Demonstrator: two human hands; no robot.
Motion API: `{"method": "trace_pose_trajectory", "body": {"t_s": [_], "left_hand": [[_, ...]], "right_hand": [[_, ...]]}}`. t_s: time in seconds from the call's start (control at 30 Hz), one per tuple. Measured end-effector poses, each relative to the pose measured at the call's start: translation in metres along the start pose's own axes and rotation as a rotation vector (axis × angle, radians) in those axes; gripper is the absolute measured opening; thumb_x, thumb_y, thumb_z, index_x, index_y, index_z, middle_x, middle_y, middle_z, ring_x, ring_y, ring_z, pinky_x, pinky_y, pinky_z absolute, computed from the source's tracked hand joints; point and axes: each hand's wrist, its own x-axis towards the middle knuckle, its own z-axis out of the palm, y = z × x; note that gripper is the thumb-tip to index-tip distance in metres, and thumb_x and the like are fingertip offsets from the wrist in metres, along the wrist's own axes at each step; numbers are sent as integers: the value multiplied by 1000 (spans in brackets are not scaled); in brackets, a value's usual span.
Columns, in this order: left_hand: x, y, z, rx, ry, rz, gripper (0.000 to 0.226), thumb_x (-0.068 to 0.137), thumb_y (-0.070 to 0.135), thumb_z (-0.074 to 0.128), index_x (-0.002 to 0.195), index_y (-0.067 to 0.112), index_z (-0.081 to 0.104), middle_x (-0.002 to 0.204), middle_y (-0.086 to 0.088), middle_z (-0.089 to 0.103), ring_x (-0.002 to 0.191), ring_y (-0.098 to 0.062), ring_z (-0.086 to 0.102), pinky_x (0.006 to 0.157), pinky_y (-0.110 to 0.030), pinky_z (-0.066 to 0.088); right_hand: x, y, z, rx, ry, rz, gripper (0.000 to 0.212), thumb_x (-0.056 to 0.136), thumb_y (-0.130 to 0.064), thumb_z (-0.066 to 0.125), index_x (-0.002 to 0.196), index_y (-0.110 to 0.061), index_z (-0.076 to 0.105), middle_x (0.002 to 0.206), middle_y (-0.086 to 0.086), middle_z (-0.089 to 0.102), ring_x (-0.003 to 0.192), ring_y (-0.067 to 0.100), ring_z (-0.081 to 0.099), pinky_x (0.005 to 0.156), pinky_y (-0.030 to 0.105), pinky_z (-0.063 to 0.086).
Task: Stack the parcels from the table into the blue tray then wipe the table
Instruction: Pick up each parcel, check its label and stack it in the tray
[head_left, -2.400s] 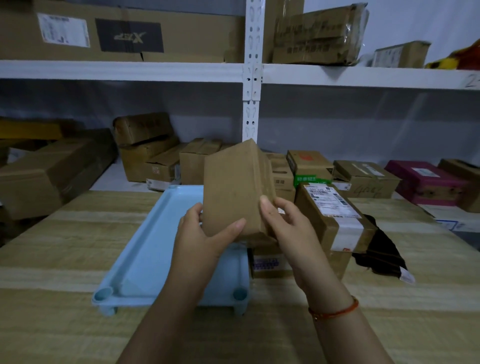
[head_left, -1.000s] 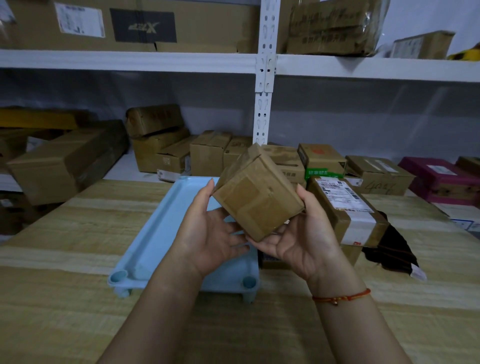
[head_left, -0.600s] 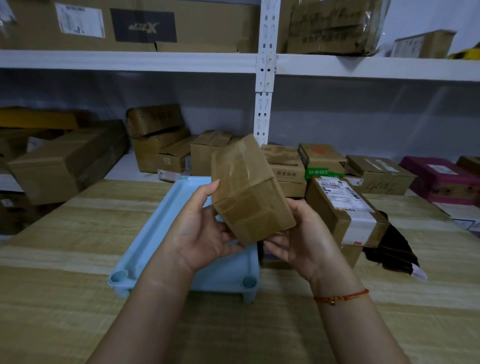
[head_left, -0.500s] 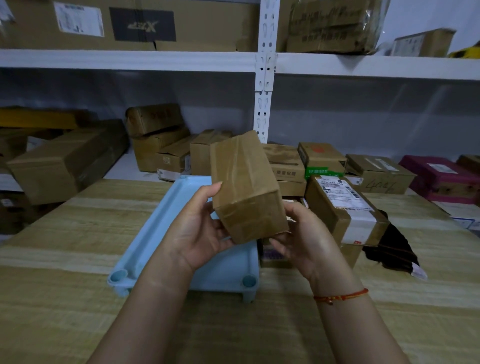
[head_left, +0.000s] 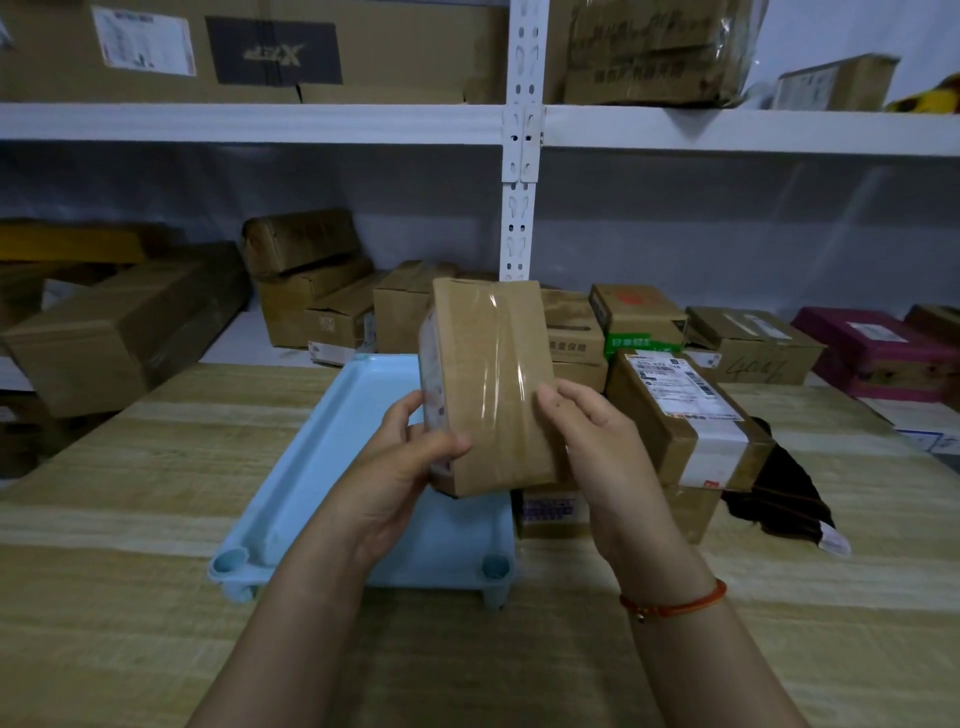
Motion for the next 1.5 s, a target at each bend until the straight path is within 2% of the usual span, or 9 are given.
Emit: {"method": "trace_pose_trajectory", "body": {"t_s": [0.27, 0.37, 0.43, 0.63, 0.8, 0.93, 1.07, 1.27, 1.5], "left_hand": [[-1, 2, -3, 59, -19, 40, 82, 63, 17, 71, 139, 27, 43, 128, -1, 57, 112, -15, 60, 76, -23, 50], [-1, 6, -4, 28, 4, 9, 68, 68, 40, 76, 130, 21, 56, 129, -3, 61, 118, -15, 57, 97, -38, 45], [-2, 10, -3, -25, 9, -4, 59, 74, 57, 62, 119, 18, 65, 125, 0, 64, 125, -17, 52, 110, -50, 30], [-6, 24, 2, -154, 20, -28, 69, 70, 72, 47, 111, 22, 71, 122, 4, 67, 130, -20, 48, 111, -64, 19], [-11, 28, 6, -118, 29, -7, 61, 71, 63, 53, 121, 30, 65, 123, -1, 67, 120, -22, 55, 94, -52, 43], [-9, 21, 4, -95, 38, -4, 40, 75, 46, 61, 110, 28, 65, 114, 0, 69, 110, -19, 59, 83, -42, 48], [-7, 16, 3, -67, 27, 45, 31, 68, 39, 63, 97, 28, 64, 86, 8, 71, 88, -11, 60, 80, -35, 43], [-7, 9, 0, 27, -21, 115, 59, 68, 25, 73, 125, 25, 58, 121, -3, 65, 105, -19, 64, 78, -31, 50], [-10, 7, -2, 194, -106, 230, 83, 66, 23, 76, 141, 31, 42, 141, 8, 47, 120, -6, 53, 79, -16, 52]], "right_hand": [[1, 7, 0, -31, 2, -7, 27, 95, -24, 59, 122, -26, 57, 101, -10, 68, 85, 4, 67, 70, 26, 56], [1, 8, 0, -12, -33, 15, 26, 95, -17, 60, 120, -25, 57, 103, -8, 68, 86, 5, 68, 72, 28, 58], [2, 9, -1, -21, -50, 12, 30, 94, -13, 61, 121, -24, 56, 111, -5, 67, 93, 7, 67, 77, 31, 59], [2, 15, -1, -77, -98, -16, 39, 90, 4, 60, 116, -24, 54, 121, 0, 64, 112, 14, 64, 93, 43, 56], [3, 17, -2, -97, -133, -18, 38, 89, 11, 55, 111, -19, 55, 114, -1, 69, 108, 9, 66, 94, 36, 55], [3, 17, -2, -48, -133, 20, 27, 95, 4, 49, 109, -17, 58, 103, -4, 72, 88, 0, 69, 69, 15, 55], [3, 17, -2, 24, -90, 75, 20, 99, -15, 45, 106, -19, 63, 106, 2, 71, 100, 16, 66, 78, 25, 50], [2, 14, 0, 124, -116, 79, 45, 99, -55, 32, 121, -31, 63, 111, -5, 74, 98, 9, 71, 79, 28, 54], [-4, 5, 5, 240, -148, 96, 47, 98, -55, 34, 70, -57, 71, 82, -17, 76, 75, 2, 73, 65, 27, 53]]}}
